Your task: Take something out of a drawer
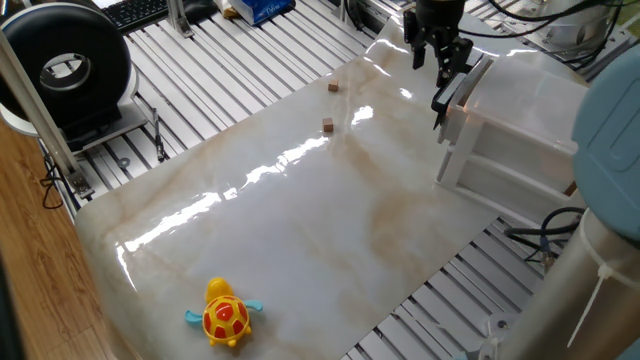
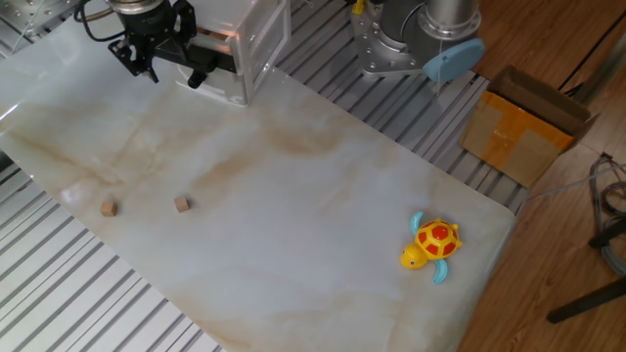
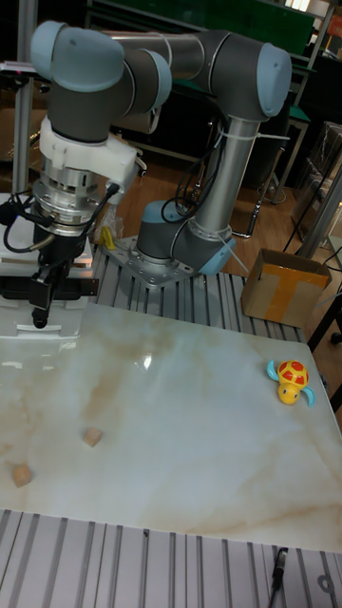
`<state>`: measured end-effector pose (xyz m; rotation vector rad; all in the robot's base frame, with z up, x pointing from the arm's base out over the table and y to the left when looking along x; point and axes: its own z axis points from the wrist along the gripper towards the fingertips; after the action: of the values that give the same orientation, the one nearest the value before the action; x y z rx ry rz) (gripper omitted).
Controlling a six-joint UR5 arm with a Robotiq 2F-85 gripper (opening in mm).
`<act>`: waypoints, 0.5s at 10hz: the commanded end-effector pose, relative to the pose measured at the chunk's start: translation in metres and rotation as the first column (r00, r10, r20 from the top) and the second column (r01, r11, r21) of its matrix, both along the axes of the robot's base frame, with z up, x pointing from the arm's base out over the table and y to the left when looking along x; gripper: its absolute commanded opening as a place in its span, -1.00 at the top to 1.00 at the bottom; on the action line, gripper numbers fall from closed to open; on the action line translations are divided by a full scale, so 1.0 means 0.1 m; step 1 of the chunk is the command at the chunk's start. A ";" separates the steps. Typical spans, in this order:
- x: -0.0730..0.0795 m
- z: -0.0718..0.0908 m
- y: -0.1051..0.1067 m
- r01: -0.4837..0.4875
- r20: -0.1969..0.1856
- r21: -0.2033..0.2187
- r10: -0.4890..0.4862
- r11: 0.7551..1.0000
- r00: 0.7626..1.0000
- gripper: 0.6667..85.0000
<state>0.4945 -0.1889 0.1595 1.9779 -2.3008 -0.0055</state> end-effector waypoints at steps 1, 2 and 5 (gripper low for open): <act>0.12 0.08 0.09 0.010 0.009 -0.012 -0.010 1.000 1.000 -0.38; 0.10 0.14 0.06 0.015 0.008 -0.026 -0.015 1.000 1.000 -0.38; -0.03 0.29 -0.08 0.042 -0.004 -0.058 -0.042 0.997 0.999 -0.37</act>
<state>0.4968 -0.1912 0.1763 1.9326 -2.3002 0.0335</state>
